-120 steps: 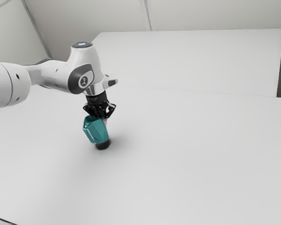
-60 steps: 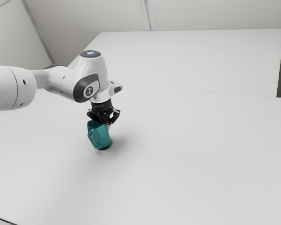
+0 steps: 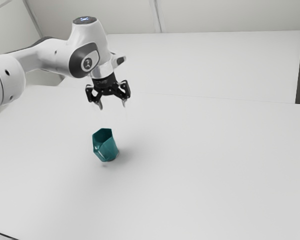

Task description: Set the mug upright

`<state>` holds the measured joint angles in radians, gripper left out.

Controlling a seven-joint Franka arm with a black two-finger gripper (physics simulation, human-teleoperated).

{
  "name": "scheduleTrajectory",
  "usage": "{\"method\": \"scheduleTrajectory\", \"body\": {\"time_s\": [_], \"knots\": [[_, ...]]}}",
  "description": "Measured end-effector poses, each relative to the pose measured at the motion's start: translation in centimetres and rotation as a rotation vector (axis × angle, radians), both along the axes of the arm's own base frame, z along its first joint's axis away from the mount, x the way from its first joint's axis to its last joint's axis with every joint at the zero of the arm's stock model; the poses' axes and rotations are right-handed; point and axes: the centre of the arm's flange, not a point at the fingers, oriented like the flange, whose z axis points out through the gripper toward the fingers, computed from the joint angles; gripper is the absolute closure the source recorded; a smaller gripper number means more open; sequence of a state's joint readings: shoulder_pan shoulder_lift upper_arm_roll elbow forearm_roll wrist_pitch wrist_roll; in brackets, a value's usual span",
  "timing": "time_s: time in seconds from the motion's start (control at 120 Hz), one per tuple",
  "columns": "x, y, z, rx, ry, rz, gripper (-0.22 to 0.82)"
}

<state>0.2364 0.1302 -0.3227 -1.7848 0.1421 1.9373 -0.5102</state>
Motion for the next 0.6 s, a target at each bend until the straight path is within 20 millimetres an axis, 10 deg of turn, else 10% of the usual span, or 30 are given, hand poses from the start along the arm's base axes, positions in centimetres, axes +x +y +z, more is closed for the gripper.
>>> {"method": "scheduleTrajectory", "body": {"time_s": [0.25,0.6], "knots": [[-0.1,2.5,7.3,-0.029,0.025,-0.032,0.02],[-2.2,3.4,12.4,-0.043,0.077,-0.168,0.00]]}}
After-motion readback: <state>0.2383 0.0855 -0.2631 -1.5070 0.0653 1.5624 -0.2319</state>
